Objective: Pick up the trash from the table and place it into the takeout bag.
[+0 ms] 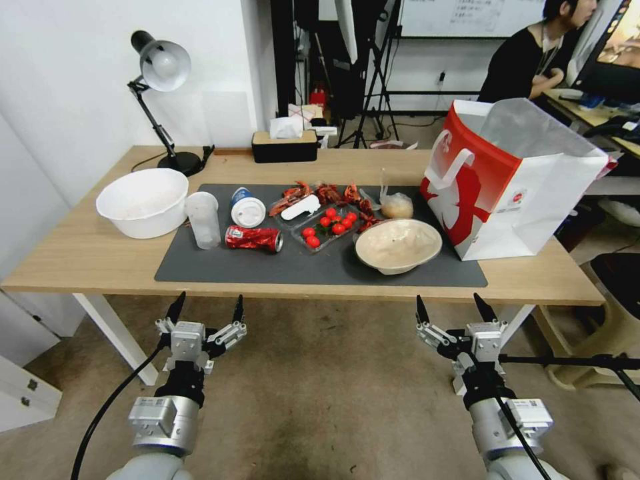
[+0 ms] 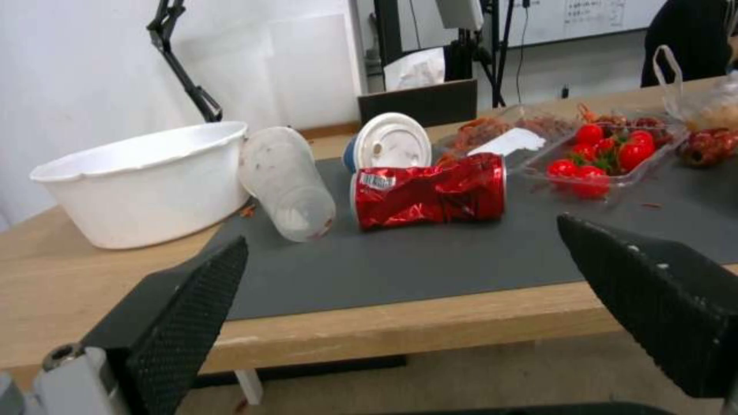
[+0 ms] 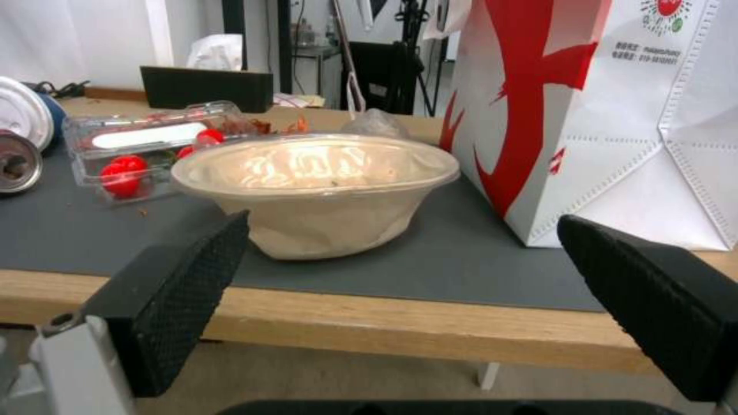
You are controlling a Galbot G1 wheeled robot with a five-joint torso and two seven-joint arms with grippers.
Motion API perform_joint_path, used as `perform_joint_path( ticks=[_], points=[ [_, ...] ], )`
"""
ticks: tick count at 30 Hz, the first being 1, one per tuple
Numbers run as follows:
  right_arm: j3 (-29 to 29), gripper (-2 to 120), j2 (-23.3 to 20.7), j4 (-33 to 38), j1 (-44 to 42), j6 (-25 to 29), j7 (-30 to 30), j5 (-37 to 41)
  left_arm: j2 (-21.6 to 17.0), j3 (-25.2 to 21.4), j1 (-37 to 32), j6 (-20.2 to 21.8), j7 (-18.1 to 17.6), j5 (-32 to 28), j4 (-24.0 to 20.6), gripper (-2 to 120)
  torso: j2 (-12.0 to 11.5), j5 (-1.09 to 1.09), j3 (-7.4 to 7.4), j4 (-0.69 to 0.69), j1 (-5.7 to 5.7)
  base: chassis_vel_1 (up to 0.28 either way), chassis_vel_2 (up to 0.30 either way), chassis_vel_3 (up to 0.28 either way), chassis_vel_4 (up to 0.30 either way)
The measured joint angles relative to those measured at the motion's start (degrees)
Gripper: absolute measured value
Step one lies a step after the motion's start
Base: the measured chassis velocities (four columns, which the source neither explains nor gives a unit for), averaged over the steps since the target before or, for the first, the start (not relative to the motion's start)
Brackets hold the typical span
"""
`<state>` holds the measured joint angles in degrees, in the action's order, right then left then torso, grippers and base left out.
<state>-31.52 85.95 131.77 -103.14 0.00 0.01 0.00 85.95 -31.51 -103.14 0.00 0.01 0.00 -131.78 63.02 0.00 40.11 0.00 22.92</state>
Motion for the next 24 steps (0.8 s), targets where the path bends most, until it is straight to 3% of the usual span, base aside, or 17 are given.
perform_joint_path(
  ticks=[9,10,11,13,14,15,16,18,24],
  points=[
    [-0.01,100,-0.12,0.00,0.70,-0.95,0.19,0.61,0.10,0.08,0.30,0.53,0.00,-0.02,0.00,100,0.00,-0.01,0.00,-0.02,0.00,0.000,0.000,0.000,0.000],
    [-0.22,100,-0.73,0.00,3.78,-4.75,1.12,2.95,0.47,0.49,1.49,2.61,-0.04,-0.10,-0.02,100,0.01,0.00,0.00,0.02,-0.01,0.000,0.000,0.000,0.000],
    [-0.31,100,-0.83,0.00,6.24,-4.79,1.23,3.00,1.25,1.30,3.79,6.13,-0.17,-0.28,-0.16,100,0.00,0.00,0.00,0.03,0.01,0.000,0.000,0.000,0.000],
    [-0.17,100,-0.64,0.05,6.43,-3.57,0.95,2.37,1.19,1.22,4.35,5.03,-0.12,-0.29,-0.16,100,0.00,-0.04,0.00,0.01,0.04,0.000,0.000,0.000,0.000],
    [-0.21,100,-0.93,-0.01,7.56,-5.53,1.44,3.66,1.08,1.04,4.57,4.58,-0.14,-0.28,-0.12,100,0.00,0.02,0.01,0.01,0.04,0.000,0.000,0.000,0.000],
    [-0.31,100,-1.49,-0.01,9.92,-9.12,2.37,6.03,1.69,1.63,6.23,7.39,-0.26,-0.42,-0.13,100,0.01,0.00,-0.01,0.00,0.01,0.000,0.000,0.000,0.000],
    [-0.31,100,-1.49,-0.01,9.92,-9.12,2.37,6.03,1.69,1.63,6.23,7.39,-0.26,-0.42,-0.13,100,0.01,0.00,-0.01,0.00,0.01,0.000,0.000,0.000,0.000],
    [-0.56,100,-2.64,-0.25,14.11,-14.78,4.26,10.48,3.15,3.24,9.78,13.52,-0.59,-0.83,-0.32,100,-0.01,0.01,0.02,-0.02,0.03,0.000,0.000,0.000,0.000],
    [-0.29,100,-3.24,-1.04,15.09,-14.89,5.17,12.05,3.38,3.33,9.62,12.89,-0.69,-0.87,-0.16,100,0.00,-0.01,0.00,0.00,0.00,0.000,0.000,0.000,0.000]
  ],
)
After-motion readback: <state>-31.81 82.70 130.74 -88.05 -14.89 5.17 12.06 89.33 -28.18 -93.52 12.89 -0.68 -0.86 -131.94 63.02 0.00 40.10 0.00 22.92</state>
